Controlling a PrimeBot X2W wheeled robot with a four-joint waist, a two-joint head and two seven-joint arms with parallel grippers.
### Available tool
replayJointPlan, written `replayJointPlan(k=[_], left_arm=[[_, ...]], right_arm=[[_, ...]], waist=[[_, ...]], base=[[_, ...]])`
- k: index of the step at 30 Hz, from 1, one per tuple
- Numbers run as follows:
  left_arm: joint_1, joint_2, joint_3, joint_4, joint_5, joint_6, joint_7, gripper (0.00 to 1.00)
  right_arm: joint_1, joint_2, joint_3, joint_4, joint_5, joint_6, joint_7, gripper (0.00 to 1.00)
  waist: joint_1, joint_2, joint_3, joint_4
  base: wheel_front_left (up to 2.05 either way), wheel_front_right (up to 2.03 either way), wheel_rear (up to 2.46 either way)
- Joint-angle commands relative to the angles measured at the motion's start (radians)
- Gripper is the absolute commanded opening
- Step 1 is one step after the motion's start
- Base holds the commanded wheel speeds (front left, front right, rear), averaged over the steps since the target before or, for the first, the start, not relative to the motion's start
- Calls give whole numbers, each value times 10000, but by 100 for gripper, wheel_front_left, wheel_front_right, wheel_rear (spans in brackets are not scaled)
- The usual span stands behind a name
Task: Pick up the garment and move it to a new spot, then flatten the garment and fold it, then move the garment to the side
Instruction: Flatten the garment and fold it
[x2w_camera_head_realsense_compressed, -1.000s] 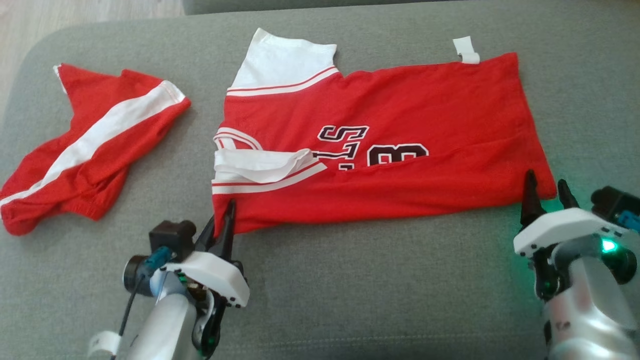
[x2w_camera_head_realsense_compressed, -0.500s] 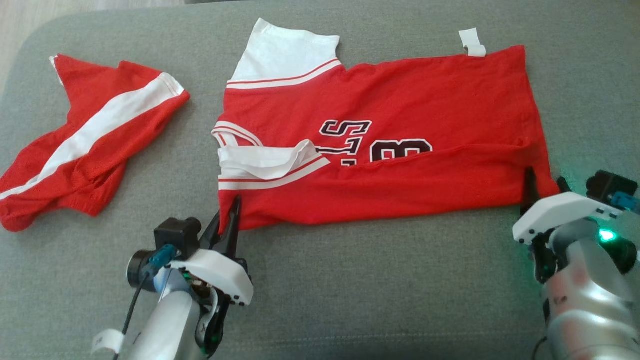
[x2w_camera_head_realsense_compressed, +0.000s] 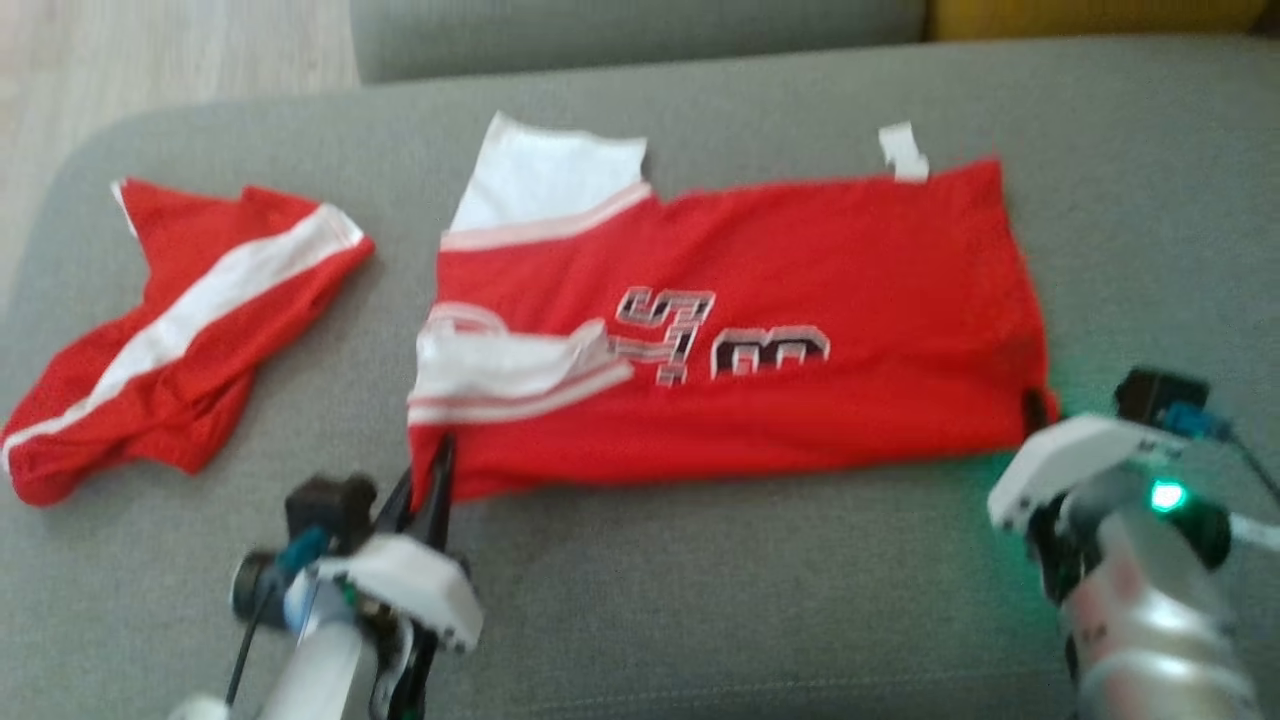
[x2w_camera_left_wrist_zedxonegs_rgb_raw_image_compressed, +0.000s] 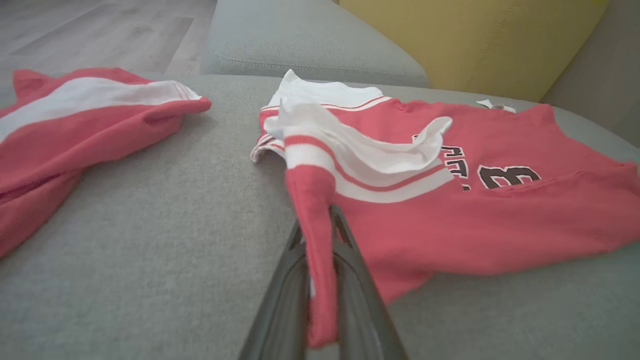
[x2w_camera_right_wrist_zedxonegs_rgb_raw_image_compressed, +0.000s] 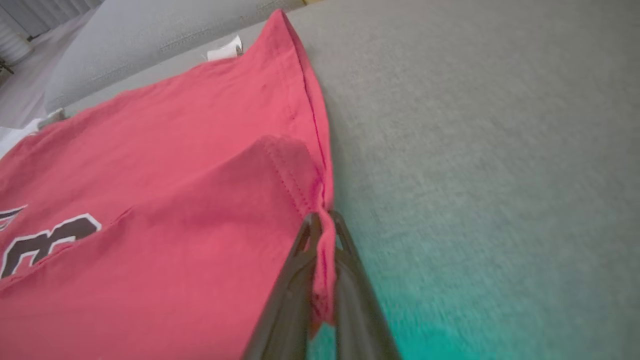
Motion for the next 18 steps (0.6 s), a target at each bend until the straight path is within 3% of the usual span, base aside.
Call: replayJointPlan(k=[1,9,18], left_arm=[[148,255,464,-266,31,39,-124,0],[1228,573,473,-625,2,-34,-37,0],[1842,616,161,-1092,-229,-146,697,0]], right_arm=[[257,18,438,-307,196,-9,302,0],[1638,-214,820,-1607,959,-9,1649,0],[3766,-162,886,-5139,1757,-9,3513,0]], waist=[[0,0,-499,-92],[0,0,-1228,-215],[0,0,-1245,-295]], base=[[0,0,0],[0,0,0],[0,0,0]])
